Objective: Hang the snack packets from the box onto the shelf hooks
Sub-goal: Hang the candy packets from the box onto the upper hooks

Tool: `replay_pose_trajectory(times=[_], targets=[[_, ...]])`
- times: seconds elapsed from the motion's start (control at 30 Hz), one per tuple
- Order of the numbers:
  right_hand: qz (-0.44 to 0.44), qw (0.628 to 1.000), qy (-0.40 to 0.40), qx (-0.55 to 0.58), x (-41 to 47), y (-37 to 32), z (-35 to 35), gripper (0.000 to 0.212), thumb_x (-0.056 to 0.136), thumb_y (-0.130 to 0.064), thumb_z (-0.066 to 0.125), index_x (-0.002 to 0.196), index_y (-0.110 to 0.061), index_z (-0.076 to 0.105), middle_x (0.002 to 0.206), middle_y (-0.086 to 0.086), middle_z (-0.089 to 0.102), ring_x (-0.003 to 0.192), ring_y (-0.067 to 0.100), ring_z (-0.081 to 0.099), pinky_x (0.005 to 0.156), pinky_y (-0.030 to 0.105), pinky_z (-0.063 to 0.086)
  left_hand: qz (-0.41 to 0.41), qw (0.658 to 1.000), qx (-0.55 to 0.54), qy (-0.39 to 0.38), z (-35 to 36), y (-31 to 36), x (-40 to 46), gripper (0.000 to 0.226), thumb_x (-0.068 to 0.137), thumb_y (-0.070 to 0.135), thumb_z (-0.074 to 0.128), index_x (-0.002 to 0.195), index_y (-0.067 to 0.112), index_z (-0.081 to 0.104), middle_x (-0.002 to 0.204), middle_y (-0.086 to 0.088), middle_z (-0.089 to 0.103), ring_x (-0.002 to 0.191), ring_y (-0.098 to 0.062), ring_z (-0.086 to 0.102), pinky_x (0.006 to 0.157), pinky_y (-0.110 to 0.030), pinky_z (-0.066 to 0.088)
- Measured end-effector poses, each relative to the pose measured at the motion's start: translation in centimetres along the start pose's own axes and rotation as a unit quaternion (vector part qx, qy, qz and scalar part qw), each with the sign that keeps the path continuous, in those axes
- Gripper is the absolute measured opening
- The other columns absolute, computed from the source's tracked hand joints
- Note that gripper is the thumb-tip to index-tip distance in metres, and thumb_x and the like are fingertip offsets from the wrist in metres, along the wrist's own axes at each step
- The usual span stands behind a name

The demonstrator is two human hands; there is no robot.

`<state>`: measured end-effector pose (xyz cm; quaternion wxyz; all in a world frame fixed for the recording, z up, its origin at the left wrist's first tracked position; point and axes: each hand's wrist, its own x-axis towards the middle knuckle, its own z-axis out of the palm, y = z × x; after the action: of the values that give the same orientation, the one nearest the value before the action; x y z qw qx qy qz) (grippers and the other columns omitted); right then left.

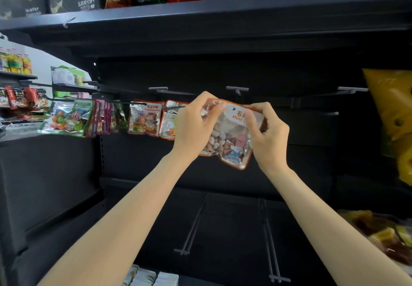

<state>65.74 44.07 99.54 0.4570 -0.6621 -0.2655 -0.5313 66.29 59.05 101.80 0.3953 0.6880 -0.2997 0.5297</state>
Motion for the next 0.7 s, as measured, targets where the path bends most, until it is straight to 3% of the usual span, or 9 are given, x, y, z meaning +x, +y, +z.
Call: replay_pose_trajectory(times=[0.1, 0.17, 0.27, 0.37, 0.43, 0.57, 0.7], targets=[[0.012, 1.0, -0.01, -0.017, 0.5, -0.1, 0.1, 0.014, 0.095, -0.017, 0.055, 0.104, -0.027, 0.05, 0.091, -0.015, 0.058, 0.084, -0.001, 0.063, 0.061, 0.012, 0.051, -0.034, 0.999, -0.006, 0.011, 1.0, 0.0, 0.1, 0.012, 0.093, 0.029, 0.057, 0.09, 0.017, 0.056, 0.074, 0.016, 0.058, 0.072, 0.004, 0.059, 0.061, -0.011, 0.046], [0.007, 1.0, -0.01, -0.027, 0.8, -0.2, 0.2, 0.019, 0.095, -0.015, 0.055, 0.109, -0.028, 0.054, 0.092, -0.016, 0.059, 0.087, 0.003, 0.062, 0.066, 0.016, 0.053, -0.059, 0.998, -0.026, 0.014, 1.5, -0.2, 0.0, 0.017, 0.092, 0.027, 0.057, 0.102, 0.014, 0.057, 0.084, 0.013, 0.059, 0.076, -0.001, 0.06, 0.064, -0.011, 0.047], [-0.021, 0.998, 0.001, -0.058, 0.8, 0.0, 0.3, 0.02, 0.094, -0.01, 0.055, 0.11, -0.018, 0.063, 0.092, -0.002, 0.061, 0.081, 0.0, 0.056, 0.071, 0.011, 0.047, -0.041, 0.998, -0.039, 0.016, 1.6, -0.5, -0.2, 0.036, 0.092, 0.022, 0.059, 0.125, 0.015, 0.047, 0.103, 0.007, 0.06, 0.079, -0.006, 0.061, 0.069, -0.013, 0.05], [-0.039, 0.996, 0.018, -0.076, 0.3, 0.2, 0.2, 0.021, 0.092, -0.006, 0.057, 0.109, -0.014, 0.067, 0.088, -0.002, 0.057, 0.08, -0.008, 0.051, 0.072, 0.004, 0.04, 0.008, 1.0, 0.019, -0.001, 1.7, -1.0, -0.6, 0.026, 0.093, 0.02, 0.056, 0.119, 0.016, 0.056, 0.104, 0.001, 0.063, 0.085, -0.008, 0.06, 0.074, -0.019, 0.051], [-0.041, 0.996, 0.029, -0.076, 0.1, 0.3, 0.2, 0.021, 0.092, -0.006, 0.057, 0.109, -0.013, 0.068, 0.09, -0.006, 0.055, 0.083, -0.01, 0.052, 0.072, 0.003, 0.04, 0.029, 0.998, 0.049, -0.001, 1.8, -1.2, -0.8, 0.019, 0.093, 0.016, 0.055, 0.111, 0.015, 0.062, 0.101, 0.0, 0.063, 0.085, -0.006, 0.058, 0.071, -0.012, 0.046], [-0.034, 0.996, 0.04, -0.077, 0.0, 0.4, 0.6, 0.022, 0.092, -0.005, 0.057, 0.11, -0.012, 0.068, 0.091, -0.008, 0.053, 0.083, -0.012, 0.052, 0.072, 0.003, 0.04, 0.034, 0.998, 0.051, -0.001, 1.6, -1.5, -0.8, 0.021, 0.091, 0.015, 0.058, 0.111, 0.015, 0.064, 0.1, 0.0, 0.062, 0.08, 0.0, 0.054, 0.069, -0.006, 0.042], [-0.024, 0.995, 0.044, -0.081, 0.0, 1.0, 0.7, 0.025, 0.091, -0.003, 0.057, 0.112, -0.011, 0.068, 0.094, -0.008, 0.053, 0.085, -0.014, 0.051, 0.074, 0.001, 0.038, 0.031, 0.998, 0.049, -0.011, 1.9, -2.0, -1.1, 0.028, 0.088, 0.021, 0.061, 0.116, 0.015, 0.064, 0.105, -0.002, 0.062, 0.092, -0.007, 0.058, 0.076, -0.01, 0.043]])
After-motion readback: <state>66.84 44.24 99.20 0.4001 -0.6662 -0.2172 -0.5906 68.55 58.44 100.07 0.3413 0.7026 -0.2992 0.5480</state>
